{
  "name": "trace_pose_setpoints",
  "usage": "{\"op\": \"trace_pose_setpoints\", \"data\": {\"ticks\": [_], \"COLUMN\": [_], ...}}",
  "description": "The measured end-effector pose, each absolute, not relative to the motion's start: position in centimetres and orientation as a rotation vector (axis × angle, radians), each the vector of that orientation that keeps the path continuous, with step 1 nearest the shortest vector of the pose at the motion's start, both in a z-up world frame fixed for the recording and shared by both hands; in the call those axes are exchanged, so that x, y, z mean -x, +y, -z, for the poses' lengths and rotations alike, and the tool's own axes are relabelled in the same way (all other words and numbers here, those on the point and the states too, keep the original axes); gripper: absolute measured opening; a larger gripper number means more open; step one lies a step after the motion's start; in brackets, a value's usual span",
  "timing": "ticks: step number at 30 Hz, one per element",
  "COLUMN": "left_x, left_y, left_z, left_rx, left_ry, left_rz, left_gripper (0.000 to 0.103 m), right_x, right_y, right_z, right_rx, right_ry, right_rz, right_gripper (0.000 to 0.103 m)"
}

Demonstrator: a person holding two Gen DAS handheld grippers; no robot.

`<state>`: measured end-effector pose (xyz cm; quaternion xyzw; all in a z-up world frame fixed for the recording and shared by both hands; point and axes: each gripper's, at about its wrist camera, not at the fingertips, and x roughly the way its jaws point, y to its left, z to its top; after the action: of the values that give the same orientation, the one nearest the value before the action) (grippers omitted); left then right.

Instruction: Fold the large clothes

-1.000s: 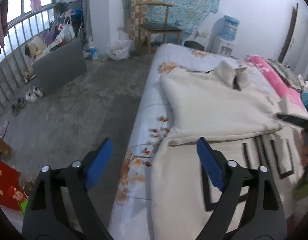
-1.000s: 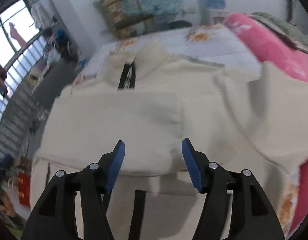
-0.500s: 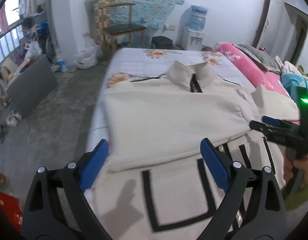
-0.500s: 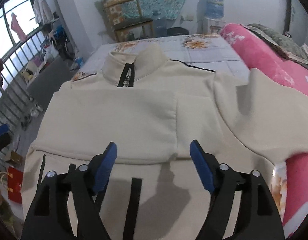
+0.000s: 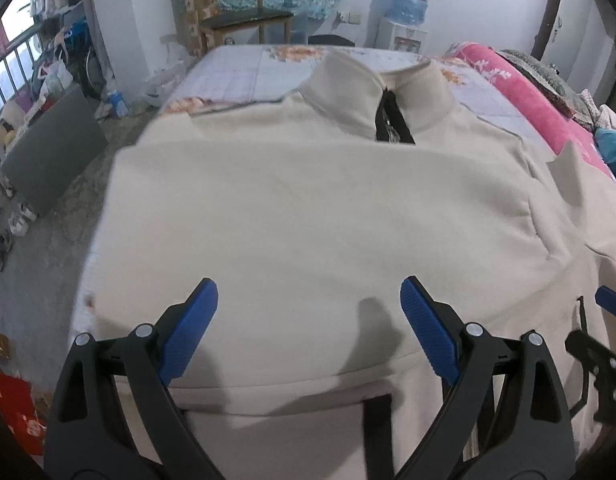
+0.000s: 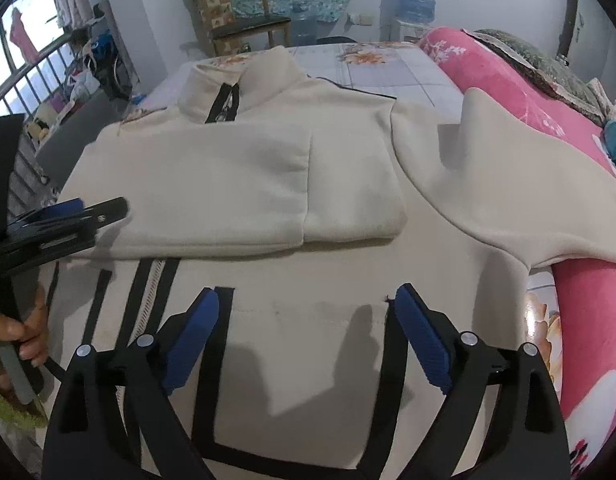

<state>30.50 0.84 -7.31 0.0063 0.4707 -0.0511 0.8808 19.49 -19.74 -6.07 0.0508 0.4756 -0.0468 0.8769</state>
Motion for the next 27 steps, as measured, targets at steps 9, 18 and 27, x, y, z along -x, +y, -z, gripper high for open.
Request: {"op": "trace_pose_setpoints", "data": {"ticks": [9,18,27], "left_x": [-29.7,-29.7,-29.7], "left_y": [0.4,0.4,0.4], "left_z": [8.5,8.5,8.6], "left_rx": [-0.045,-0.043,-0.043], "left_ry": [0.942,0.936,0.936], "left_rz": [0.067,0.067,0.068], "left_gripper": [0.095,0.095,0.095], "right_x": [-19.8,-20.0,-20.0], "right_y": [-19.7,-19.3,-19.4], "right_z": [8.4,8.9,9.0], "right_rx": [-0.088,-0.067,-0.072], "right_ry": [1.033,1.050,1.046], "right_rz": [0.112,0.149,0.157], "right_gripper": [0.093,0.097,0.097]}}
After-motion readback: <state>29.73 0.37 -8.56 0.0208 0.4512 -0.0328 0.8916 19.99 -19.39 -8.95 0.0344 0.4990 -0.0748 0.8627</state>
